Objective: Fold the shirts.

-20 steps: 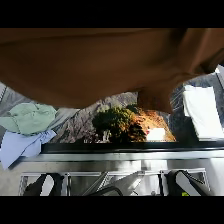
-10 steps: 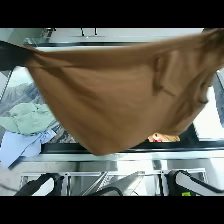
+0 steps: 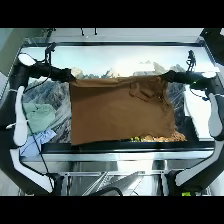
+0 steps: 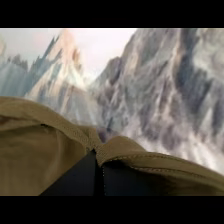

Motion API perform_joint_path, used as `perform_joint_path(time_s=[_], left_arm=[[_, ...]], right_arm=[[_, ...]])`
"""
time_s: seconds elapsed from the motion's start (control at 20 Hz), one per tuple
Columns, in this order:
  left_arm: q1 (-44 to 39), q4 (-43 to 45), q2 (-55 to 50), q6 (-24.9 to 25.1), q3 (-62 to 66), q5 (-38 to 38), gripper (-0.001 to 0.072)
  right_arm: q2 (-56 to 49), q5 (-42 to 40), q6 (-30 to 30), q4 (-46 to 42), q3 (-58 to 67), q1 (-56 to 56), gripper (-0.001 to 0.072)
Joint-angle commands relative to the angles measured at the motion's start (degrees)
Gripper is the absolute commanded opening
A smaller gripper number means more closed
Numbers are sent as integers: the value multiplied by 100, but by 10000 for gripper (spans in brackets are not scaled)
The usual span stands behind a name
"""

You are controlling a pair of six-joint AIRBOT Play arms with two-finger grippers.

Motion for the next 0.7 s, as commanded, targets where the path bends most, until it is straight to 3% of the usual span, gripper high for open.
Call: perform_joint_path(time_s=[0.0,0.35,0.65], left_arm=[[-98,63,-625,-155,833,-87,13],[-94,1241,-645,-522,37,-704,13],[-293,1453,-647,-527,-356,-675,13]], right_arm=[[-586,-50,-11,-4,616,9,19],[-599,1259,597,-1928,610,-313,18],[-603,1462,590,-2225,293,-302,18]])
